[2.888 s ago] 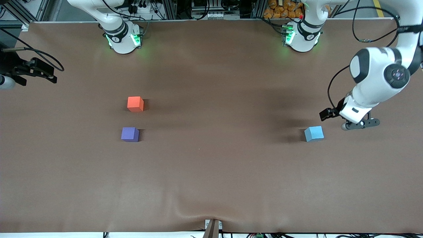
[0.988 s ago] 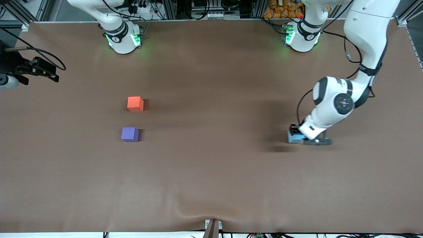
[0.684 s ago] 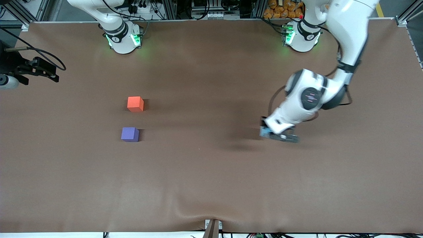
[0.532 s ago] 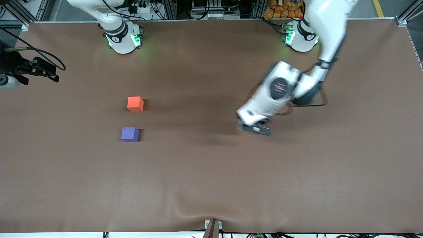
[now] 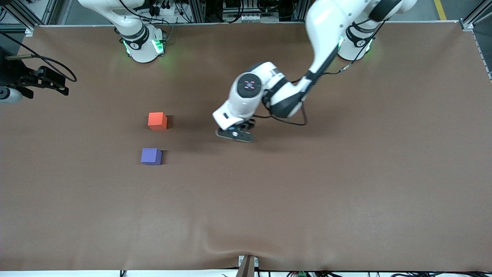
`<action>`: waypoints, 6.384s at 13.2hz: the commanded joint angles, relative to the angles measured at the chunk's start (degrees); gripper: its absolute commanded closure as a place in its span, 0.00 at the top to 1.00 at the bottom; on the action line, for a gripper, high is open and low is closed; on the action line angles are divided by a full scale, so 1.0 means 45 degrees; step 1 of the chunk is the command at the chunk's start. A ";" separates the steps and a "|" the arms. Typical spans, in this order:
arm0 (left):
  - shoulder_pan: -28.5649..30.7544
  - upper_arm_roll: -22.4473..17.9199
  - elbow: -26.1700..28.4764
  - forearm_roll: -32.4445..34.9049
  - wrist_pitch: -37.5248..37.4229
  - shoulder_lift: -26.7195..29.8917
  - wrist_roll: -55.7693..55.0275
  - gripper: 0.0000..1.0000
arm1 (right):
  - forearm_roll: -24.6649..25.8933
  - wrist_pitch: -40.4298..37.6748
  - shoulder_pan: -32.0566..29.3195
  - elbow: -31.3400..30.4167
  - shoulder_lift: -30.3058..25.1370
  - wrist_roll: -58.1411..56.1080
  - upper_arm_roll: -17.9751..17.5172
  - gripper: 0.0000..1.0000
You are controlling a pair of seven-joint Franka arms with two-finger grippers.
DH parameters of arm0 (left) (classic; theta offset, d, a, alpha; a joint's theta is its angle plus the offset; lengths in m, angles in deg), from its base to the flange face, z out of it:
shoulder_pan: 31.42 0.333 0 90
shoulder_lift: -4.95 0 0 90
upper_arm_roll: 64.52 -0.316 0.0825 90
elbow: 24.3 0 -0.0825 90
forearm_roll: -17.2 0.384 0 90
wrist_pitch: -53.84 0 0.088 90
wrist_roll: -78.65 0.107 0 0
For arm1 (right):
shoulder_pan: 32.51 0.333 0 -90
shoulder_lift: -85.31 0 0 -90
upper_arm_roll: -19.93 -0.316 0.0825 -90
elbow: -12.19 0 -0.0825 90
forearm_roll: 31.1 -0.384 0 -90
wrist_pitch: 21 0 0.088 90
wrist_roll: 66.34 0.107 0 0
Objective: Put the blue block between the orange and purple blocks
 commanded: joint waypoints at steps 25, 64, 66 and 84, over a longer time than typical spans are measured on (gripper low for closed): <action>0.3284 -0.3133 -0.2181 0.0138 -0.9546 0.5085 0.3094 1.00 | -0.1322 0.1784 0.1270 0.0344 0.3035 0.0932 0.0008 1.00; 0.7137 -0.2801 0.5612 0.0978 -0.4961 1.0868 0.6052 1.00 | -0.1621 0.6628 0.4148 -0.4948 0.3136 0.4092 0.0125 0.00; 0.7156 -0.2664 0.5632 0.0959 -0.4961 1.0868 0.6052 1.00 | -0.1583 0.6627 0.2897 -0.5104 0.3192 0.2527 0.0125 0.00; 0.7526 -0.2351 0.3835 0.0100 -0.7616 1.0770 0.6364 1.00 | -0.1309 1.1685 0.2459 -0.9070 0.3876 0.2088 0.0086 0.00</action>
